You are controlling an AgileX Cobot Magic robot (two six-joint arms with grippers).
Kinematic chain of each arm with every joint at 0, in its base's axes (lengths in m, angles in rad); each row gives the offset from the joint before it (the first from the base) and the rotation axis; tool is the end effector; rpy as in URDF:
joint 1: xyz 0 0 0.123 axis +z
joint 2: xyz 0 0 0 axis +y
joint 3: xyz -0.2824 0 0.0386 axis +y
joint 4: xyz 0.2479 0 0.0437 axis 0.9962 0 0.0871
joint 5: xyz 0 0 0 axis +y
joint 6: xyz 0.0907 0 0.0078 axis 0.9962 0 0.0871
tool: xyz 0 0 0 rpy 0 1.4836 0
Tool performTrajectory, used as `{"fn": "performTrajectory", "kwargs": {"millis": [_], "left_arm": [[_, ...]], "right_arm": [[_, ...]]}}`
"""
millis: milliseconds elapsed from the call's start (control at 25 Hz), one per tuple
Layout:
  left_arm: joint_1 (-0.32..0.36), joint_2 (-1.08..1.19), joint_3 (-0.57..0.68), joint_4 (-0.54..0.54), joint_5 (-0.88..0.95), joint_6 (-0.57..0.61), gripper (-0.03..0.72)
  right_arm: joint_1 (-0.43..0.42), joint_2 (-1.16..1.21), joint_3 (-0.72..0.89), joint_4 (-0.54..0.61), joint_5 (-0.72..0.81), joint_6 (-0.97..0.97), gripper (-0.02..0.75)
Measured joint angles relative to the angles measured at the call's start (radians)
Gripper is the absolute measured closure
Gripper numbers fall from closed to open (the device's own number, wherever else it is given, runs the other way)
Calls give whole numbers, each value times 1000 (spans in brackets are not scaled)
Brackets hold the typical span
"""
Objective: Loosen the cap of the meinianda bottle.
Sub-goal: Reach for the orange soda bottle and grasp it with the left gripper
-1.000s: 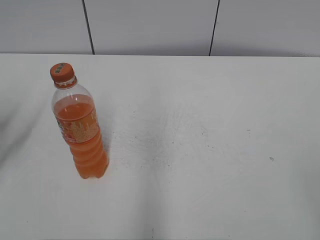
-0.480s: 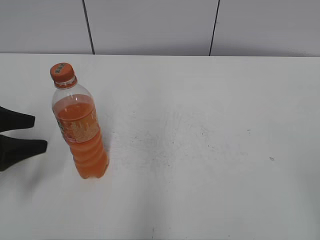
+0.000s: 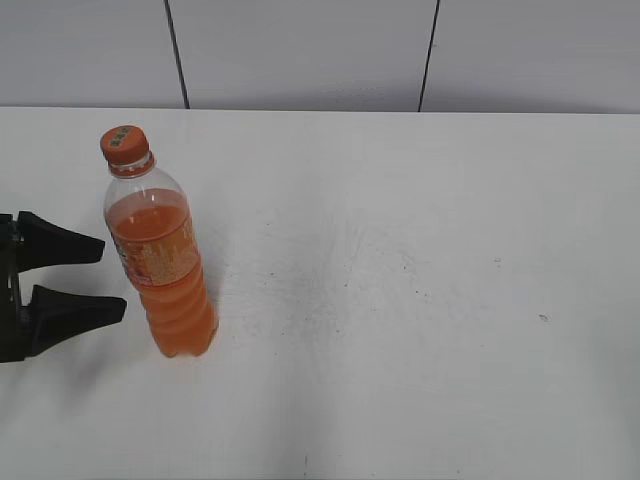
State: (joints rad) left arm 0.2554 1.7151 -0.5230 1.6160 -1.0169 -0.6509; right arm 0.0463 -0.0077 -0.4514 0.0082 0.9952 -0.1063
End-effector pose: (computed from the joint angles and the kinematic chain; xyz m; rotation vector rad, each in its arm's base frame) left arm 0.2416 -0.0168 0.1383 1.0090 1.9127 -0.7134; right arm 0.0021 0.0007 0.2688 -0.1538 2.0139 -0.0283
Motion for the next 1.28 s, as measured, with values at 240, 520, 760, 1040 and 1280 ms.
{"fn": "performTrajectory", "kwargs": {"millis": [240, 520, 760, 1040, 1280], "left_arm": [[-43, 39, -1, -28, -6, 27, 95], [-55, 78, -1, -88, -19, 93, 96], [-68, 81, -1, -114, -32, 108, 96], [-129, 83, -1, -164, -18, 129, 96], [-134, 123, -1, -199, -65, 159, 96]], "right_arm": [[0, 0, 0, 0, 0, 0, 174], [0, 0, 0, 0, 0, 0, 178], [0, 0, 0, 0, 0, 0, 182], [0, 0, 0, 0, 0, 0, 182], [0, 0, 0, 0, 0, 0, 182]]}}
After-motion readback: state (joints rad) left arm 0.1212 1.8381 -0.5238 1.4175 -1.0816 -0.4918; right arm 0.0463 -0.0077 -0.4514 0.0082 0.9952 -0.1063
